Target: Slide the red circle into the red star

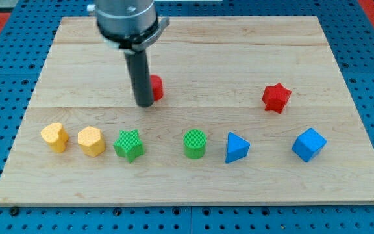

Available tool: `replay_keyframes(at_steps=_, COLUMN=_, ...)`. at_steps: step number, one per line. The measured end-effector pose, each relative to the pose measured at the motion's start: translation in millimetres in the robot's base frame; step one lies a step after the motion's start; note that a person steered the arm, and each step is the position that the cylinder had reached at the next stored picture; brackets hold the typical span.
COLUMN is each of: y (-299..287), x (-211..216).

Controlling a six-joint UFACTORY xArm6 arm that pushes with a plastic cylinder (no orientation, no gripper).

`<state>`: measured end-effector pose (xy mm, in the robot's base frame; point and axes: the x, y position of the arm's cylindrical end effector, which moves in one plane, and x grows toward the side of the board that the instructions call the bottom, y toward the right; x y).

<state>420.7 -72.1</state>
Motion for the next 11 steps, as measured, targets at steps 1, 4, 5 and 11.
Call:
replay_keyframes(at_steps=1, y=-9.1, x=-49.5)
replay_keyframes(at_steps=4, y=-138.7, x=-59.0)
replay_keyframes(at_steps=5, y=-69.6, x=-92.6)
replay_keyframes(at_steps=11, y=153.1, x=3.1)
